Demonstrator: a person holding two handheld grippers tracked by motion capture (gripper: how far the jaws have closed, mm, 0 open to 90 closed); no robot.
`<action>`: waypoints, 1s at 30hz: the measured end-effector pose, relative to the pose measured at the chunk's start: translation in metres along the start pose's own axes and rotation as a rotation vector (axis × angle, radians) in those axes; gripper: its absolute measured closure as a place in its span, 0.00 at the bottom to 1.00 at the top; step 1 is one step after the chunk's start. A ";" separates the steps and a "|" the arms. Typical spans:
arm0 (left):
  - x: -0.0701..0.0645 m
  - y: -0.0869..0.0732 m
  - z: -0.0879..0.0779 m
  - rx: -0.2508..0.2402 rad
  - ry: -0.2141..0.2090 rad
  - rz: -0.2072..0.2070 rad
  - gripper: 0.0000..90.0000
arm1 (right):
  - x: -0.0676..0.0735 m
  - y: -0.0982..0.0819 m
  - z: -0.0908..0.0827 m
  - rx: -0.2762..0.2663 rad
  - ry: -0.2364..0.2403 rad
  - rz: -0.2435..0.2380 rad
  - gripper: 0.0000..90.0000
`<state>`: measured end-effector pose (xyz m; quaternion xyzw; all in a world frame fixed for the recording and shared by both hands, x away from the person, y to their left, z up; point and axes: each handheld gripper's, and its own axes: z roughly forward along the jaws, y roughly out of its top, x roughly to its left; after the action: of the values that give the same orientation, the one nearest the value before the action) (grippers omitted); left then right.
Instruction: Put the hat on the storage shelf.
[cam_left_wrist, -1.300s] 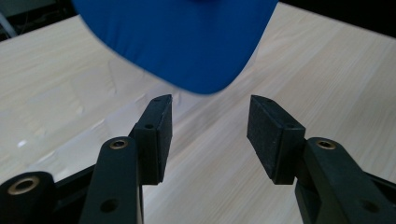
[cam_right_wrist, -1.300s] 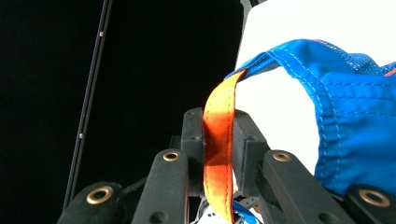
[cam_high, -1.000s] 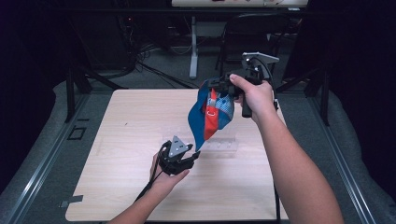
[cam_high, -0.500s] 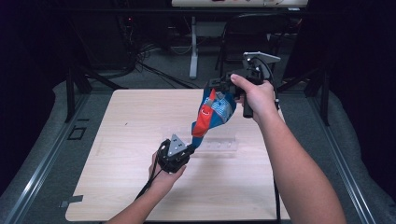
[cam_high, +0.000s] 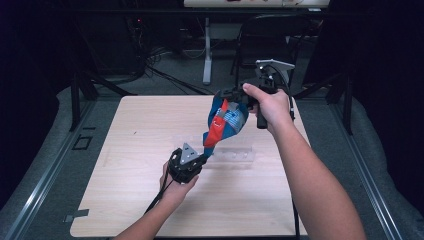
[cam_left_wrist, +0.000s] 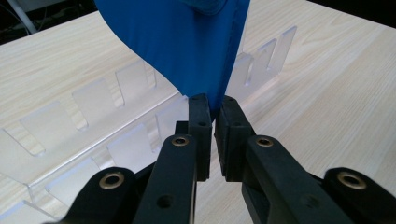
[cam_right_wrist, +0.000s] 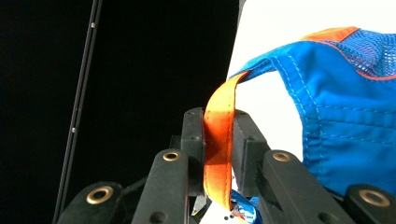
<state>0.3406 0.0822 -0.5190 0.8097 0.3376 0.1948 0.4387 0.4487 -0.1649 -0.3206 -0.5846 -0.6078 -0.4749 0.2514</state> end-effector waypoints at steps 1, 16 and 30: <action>0.000 -0.001 0.001 0.004 -0.002 -0.001 0.95 | -0.001 0.000 0.000 -0.005 0.001 0.003 0.86; 0.001 -0.015 0.011 0.035 -0.001 -0.027 0.94 | -0.021 -0.003 0.008 0.017 -0.030 0.024 0.86; 0.004 -0.019 0.001 0.023 -0.028 -0.045 0.85 | -0.034 -0.006 0.012 0.018 -0.041 0.050 0.86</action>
<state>0.3375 0.0919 -0.5355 0.8096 0.3518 0.1698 0.4380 0.4526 -0.1695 -0.3565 -0.6071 -0.6022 -0.4509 0.2559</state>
